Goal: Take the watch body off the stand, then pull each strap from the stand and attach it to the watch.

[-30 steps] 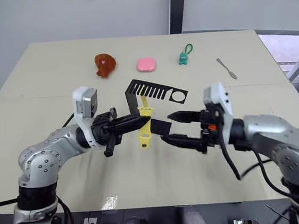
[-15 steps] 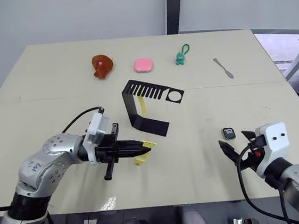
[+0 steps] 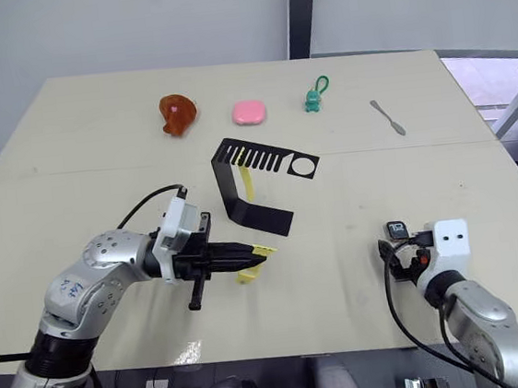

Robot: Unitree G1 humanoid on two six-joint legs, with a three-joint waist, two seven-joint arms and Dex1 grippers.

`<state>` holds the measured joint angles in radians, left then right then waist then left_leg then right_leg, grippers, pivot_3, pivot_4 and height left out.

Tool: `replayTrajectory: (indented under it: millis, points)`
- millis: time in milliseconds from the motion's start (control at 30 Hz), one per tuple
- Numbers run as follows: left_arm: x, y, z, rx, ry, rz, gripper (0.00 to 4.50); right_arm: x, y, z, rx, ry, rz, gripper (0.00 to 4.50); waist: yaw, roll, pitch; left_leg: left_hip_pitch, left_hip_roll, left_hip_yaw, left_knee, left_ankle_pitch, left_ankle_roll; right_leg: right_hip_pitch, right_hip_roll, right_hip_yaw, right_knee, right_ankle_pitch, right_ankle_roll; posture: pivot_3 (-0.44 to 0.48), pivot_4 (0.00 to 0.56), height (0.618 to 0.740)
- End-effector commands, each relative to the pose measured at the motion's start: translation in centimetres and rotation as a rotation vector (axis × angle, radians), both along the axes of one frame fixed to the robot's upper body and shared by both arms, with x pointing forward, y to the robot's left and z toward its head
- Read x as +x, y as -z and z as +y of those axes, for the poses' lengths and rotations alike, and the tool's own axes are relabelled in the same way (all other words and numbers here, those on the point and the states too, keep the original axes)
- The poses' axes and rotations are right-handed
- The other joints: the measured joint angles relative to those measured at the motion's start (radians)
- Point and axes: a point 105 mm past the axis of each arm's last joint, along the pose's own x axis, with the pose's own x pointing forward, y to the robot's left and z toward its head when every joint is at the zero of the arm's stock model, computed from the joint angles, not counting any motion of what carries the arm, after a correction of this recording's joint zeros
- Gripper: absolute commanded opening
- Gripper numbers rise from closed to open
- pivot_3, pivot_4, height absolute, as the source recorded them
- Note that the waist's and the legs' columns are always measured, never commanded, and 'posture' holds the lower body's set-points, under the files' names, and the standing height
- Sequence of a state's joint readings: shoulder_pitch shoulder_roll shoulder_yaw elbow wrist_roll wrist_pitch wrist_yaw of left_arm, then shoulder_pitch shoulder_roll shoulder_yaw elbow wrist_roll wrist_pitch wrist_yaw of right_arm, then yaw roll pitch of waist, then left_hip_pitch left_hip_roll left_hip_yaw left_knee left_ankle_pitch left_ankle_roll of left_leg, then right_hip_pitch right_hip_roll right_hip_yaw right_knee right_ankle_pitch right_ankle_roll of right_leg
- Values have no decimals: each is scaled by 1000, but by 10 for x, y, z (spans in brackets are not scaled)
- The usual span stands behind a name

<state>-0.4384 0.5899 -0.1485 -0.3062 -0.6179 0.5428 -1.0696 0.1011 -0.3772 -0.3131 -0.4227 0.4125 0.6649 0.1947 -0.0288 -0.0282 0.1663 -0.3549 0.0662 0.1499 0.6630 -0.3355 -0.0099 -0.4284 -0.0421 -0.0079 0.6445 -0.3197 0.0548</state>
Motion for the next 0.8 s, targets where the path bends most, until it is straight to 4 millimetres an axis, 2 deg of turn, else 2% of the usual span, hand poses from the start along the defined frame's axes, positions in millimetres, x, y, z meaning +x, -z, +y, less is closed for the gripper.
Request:
replayTrajectory:
  millis: [33,133,500,600,633,800]
  points:
    - [-4,-7,-2,-12,1,-49,0,3,-4,-2,-15,33,-18,4473,0,0,0,0,0,0,0,0,0,0,0,0,0,0,0,0,150,740]
    - [-3,-8,-2,-13,-7,-50,0,5,-3,6,12,22,-8,4473,-2,0,0,0,0,0,0,0,0,0,0,0,0,0,0,0,150,740]
    - [-3,-9,-4,-23,-19,-52,0,6,-1,2,-34,84,12,4473,-1,0,0,0,0,0,0,0,0,0,0,0,1,0,0,0,150,740]
    - [-3,-9,-4,-26,-20,-53,0,6,-1,3,-35,82,13,3718,-1,0,0,0,0,0,0,0,0,0,0,0,1,0,0,0,150,740]
    - [-3,-9,-4,-26,-20,-54,0,6,0,2,-37,85,15,3258,-1,0,0,0,0,0,0,0,0,0,0,0,1,0,0,0,150,740]
    - [-3,-9,-5,-27,-22,-57,0,5,2,1,-31,101,19,3258,-1,0,0,0,0,0,0,0,0,0,0,0,1,0,0,0,150,740]
